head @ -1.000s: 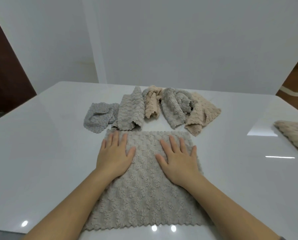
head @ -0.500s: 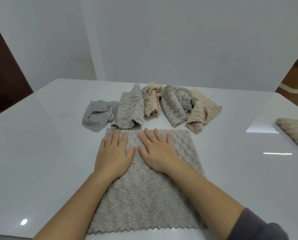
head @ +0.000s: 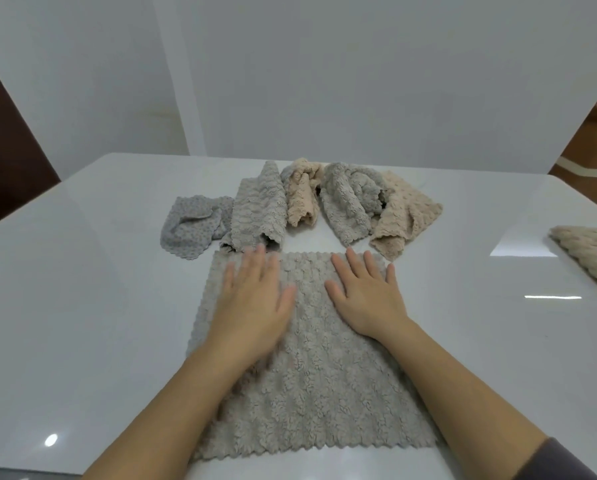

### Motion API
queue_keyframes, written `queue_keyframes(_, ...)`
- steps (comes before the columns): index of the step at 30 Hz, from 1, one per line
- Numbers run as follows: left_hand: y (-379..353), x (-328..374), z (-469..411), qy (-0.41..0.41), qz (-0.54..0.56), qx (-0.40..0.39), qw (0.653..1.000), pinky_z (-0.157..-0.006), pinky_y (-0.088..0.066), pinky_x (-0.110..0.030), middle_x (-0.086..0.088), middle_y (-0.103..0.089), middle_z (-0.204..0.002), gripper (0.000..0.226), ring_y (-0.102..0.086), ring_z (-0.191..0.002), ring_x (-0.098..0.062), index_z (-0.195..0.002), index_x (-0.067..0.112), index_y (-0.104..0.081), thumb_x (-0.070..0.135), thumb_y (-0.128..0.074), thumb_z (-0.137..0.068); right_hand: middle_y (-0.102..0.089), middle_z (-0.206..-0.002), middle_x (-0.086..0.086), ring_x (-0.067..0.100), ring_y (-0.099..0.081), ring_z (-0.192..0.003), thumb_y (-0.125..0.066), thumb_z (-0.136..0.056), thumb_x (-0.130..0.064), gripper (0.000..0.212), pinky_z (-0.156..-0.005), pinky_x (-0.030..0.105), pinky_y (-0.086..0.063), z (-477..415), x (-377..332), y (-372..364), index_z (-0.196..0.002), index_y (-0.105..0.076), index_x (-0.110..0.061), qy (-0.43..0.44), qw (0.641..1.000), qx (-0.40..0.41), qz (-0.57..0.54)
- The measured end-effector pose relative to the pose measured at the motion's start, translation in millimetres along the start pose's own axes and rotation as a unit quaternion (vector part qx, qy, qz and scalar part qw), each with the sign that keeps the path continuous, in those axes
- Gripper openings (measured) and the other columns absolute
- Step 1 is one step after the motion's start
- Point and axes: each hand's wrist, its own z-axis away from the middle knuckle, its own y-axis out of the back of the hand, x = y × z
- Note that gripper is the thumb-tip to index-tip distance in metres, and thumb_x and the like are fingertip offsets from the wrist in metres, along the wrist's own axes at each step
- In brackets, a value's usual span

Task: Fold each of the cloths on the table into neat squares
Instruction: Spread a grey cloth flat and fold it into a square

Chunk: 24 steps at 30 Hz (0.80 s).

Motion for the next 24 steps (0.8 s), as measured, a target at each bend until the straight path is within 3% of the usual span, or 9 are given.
queue_keyframes(4,-17.9,38.0,29.5,-0.086,-0.02,-0.037,0.995,-0.12,0.014,-0.038,0.001,0.022,-0.16,0.076,0.024,-0.146,-0.012,-0.153,0.018,0.014,0.055,0.007,-0.087,0.006,-0.164,-0.003,0.022,0.01,-0.15,-0.014,-0.101,-0.055,0.061,-0.119,0.053,0.008,2.1,0.0,1.8,-0.156,-0.003,-0.033,-0.002,1.0,-0.001,0.0)
queue_keyframes(12,-25.3,-19.1,66.8,-0.049,-0.048,-0.062,0.996,-0.119,0.015,-0.033,0.01,0.026,-0.158,0.096,0.029,-0.143,-0.005,-0.15,0.026,0.022,0.073,0.033,-0.067,0.008,-0.164,-0.004,0.022,0.011,-0.15,-0.012,-0.1,-0.056,0.061,-0.118,0.054,0.01,3.3,0.4,2.4,-0.156,-0.001,-0.034,0.0,1.0,-0.01,0.001)
queue_keyframes(16,-15.2,-47.7,82.7,-0.011,-0.037,-0.05,0.998,-0.115,0.019,-0.025,0.012,0.025,-0.157,0.092,0.029,-0.141,-0.001,-0.147,0.028,0.023,0.074,0.033,-0.067,0.007,-0.164,-0.003,0.023,0.011,-0.15,-0.011,-0.1,-0.056,0.061,-0.118,0.054,0.01,3.3,0.8,2.2,-0.156,-0.001,-0.034,0.004,1.0,-0.012,0.002)
queue_keyframes(21,-15.8,-48.7,85.9,0.006,-0.017,-0.04,0.999,-0.116,0.018,-0.025,0.012,0.025,-0.156,0.099,0.028,-0.142,-0.001,-0.147,0.028,0.022,0.075,0.036,-0.062,0.011,-0.164,0.001,0.026,0.015,-0.149,-0.011,-0.101,-0.055,0.062,-0.116,0.057,0.013,16.0,-11.5,13.4,-0.156,0.0,-0.03,0.0,1.0,0.008,0.005)
queue_keyframes(24,-16.0,-48.9,84.6,0.008,-0.005,-0.034,0.999,-0.117,0.016,-0.026,0.01,0.021,-0.157,0.096,0.024,-0.143,-0.002,-0.15,0.026,0.017,0.078,0.025,-0.069,0.019,-0.161,-0.001,0.025,0.019,-0.148,-0.007,-0.101,-0.053,0.063,-0.117,0.057,0.011,44.8,-45.4,22.9,-0.155,0.009,-0.025,0.07,0.997,0.031,0.016)
